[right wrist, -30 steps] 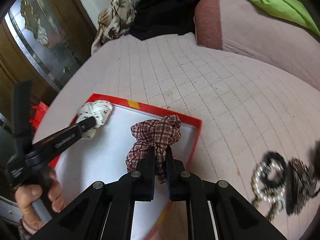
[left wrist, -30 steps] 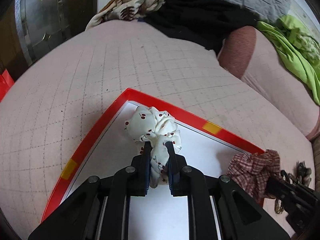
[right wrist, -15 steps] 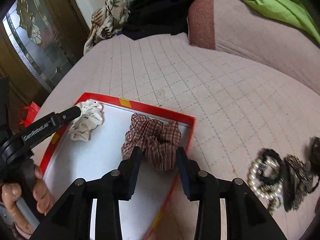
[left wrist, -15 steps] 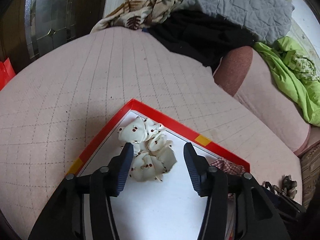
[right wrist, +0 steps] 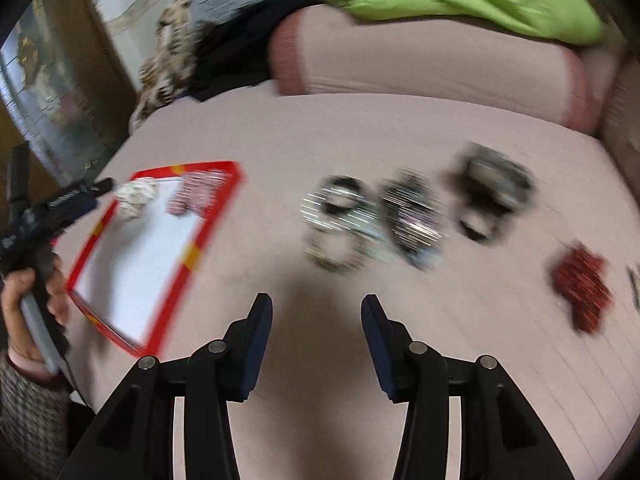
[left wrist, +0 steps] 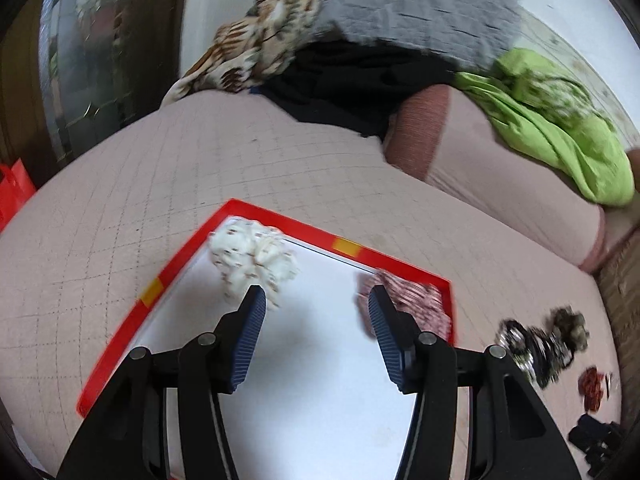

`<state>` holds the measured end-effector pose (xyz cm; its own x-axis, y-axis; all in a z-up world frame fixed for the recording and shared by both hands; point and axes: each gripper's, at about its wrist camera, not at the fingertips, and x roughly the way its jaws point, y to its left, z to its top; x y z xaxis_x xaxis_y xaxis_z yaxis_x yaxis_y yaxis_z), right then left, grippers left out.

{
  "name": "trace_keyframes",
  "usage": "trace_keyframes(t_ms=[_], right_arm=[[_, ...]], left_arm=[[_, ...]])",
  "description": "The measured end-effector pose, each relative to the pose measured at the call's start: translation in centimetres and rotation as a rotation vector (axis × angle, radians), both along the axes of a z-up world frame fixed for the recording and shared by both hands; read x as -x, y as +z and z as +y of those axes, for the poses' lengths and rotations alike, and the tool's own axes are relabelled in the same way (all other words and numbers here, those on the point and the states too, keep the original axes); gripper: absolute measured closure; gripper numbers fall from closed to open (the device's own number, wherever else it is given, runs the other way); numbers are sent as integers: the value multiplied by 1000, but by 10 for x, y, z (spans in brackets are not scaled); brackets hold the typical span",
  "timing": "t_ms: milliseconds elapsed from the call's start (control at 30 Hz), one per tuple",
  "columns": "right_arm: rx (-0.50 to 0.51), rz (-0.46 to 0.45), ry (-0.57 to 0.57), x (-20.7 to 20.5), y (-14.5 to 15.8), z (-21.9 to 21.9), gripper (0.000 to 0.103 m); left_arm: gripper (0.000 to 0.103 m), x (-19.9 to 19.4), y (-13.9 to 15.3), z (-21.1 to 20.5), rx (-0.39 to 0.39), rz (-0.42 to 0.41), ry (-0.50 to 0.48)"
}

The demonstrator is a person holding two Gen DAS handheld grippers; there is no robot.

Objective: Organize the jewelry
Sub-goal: 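Grasp the rhinestone butterfly clip with left tool while right tool grasps red polka-dot scrunchie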

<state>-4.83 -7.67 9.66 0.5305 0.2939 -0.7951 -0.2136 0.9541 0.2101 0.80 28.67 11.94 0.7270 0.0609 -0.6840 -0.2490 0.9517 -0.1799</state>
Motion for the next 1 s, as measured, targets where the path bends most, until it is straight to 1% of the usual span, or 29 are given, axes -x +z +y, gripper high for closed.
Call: trace_keyframes(t_ms=[100,133,233,367,400,500,567,633,700,800,867,1000], right_arm=[[-6,6,-72,19,-3,-43,53],[-11,5,-109,28,-6,-63,52],[-43,9,-170,46,-12,-98,49],[-36,-7,-194,64,-19,-123,48],[-35,-12,-198,67,-20,-128,48],[-64,-22,-218,74,-23,-146,47],[-82,-30,-236,78,-26,-160,45],[-105,-40,-264,79,-29,-177,42],[-126,-46,-288,78,-31,-191,41],[-144,-59,-317,74,-31,-210,40],[-148,-72,-337,68,-32,-223,35],[-141,-88,-350,48,-32,-235,30]], left_arm=[[50,13,8,-29,-28,-16,-45],[50,16,9,-36,-27,-18,-54],[50,34,9,-67,2,-12,-104],[47,61,-6,-108,30,36,-188],[47,66,-9,-121,22,55,-220],[47,75,-16,-159,-37,96,-303],[47,78,-16,-174,-36,113,-335],[46,73,-13,-192,-14,133,-376],[45,64,-7,-212,-9,139,-410],[39,46,1,-236,-19,132,-431],[38,35,2,-250,-18,130,-437],[37,1,-3,-276,23,171,-454]])
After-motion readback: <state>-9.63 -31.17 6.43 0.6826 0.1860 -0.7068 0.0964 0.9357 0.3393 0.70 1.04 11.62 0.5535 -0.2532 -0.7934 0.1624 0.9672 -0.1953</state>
